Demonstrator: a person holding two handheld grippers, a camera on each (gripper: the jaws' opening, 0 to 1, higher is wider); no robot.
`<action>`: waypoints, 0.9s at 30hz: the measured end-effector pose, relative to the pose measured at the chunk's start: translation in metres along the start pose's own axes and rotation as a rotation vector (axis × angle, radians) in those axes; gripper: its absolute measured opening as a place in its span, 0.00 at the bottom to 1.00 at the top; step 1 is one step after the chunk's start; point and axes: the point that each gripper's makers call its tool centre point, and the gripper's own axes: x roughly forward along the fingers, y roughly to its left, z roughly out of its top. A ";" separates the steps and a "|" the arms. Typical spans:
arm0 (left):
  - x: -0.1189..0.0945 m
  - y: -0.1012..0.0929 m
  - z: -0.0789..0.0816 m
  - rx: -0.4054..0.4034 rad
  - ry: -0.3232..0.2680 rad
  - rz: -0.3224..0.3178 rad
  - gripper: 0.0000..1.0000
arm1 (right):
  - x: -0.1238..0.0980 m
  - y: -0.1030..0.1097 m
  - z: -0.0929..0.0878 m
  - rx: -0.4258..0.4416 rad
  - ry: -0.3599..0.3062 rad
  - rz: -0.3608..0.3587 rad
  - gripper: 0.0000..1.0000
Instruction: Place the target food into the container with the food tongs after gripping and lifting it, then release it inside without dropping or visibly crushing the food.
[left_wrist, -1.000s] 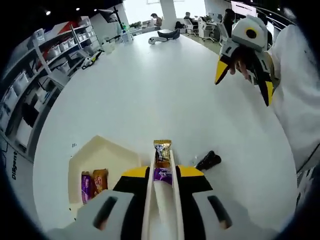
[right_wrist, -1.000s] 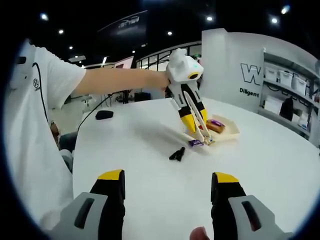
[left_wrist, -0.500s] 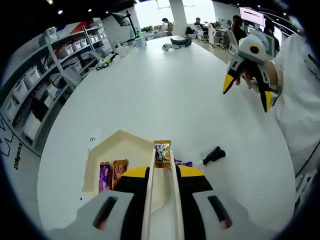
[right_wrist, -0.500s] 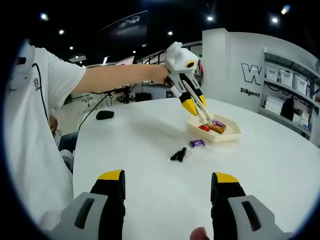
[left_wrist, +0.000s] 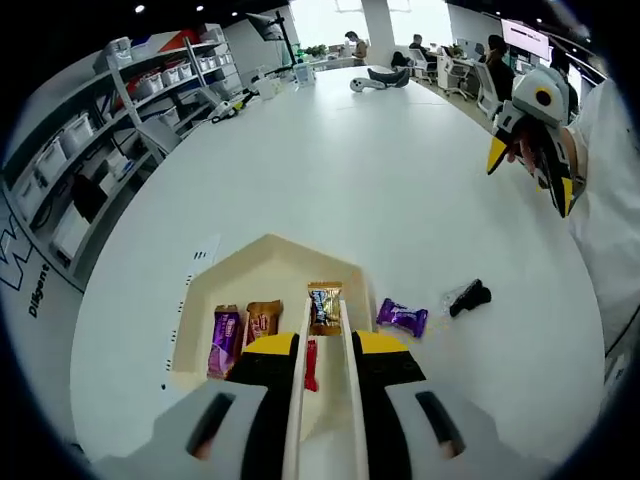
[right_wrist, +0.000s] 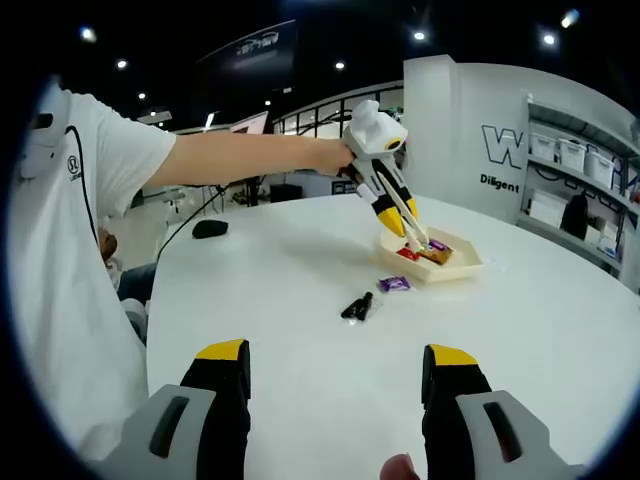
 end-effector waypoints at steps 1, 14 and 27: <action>0.002 0.001 0.000 -0.003 0.000 -0.002 0.19 | 0.000 -0.001 0.000 0.001 -0.001 -0.001 0.67; 0.024 0.017 -0.012 -0.019 0.041 0.002 0.19 | -0.002 -0.003 0.002 0.002 -0.002 -0.004 0.67; 0.025 0.023 -0.021 -0.014 0.064 0.016 0.19 | 0.000 -0.003 -0.001 0.007 -0.001 0.003 0.67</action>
